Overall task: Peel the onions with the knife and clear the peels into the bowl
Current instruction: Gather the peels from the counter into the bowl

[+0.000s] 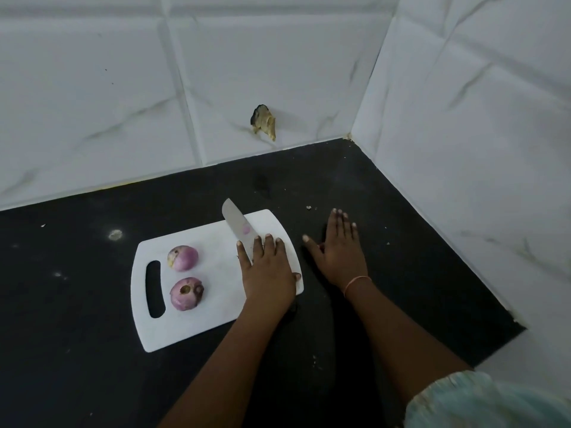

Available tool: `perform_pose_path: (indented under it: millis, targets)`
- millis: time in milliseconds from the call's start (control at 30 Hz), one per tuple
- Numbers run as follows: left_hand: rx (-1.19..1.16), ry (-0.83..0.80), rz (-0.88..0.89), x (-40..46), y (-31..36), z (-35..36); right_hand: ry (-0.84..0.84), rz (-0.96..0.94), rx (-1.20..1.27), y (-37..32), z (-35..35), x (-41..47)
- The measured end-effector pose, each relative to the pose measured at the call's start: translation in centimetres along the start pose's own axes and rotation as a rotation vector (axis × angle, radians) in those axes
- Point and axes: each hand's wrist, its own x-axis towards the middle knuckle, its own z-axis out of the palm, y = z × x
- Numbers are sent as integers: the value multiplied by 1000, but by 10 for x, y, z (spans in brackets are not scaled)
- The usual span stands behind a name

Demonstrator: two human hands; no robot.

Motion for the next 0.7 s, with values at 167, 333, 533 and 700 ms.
perform_pose_path:
  millis: [167, 333, 533, 700]
  targets:
    - [-67, -5, 23, 25, 13, -7, 137, 135, 737, 5, -14, 12]
    - [114, -87, 41, 42, 15, -13, -67, 78, 389, 16, -8, 41]
    - [78, -110, 36, 42, 14, -9, -228, -308, 369, 22, -14, 38]
    - [55, -117, 37, 43, 14, -10, -121, -101, 798, 18, -27, 0]
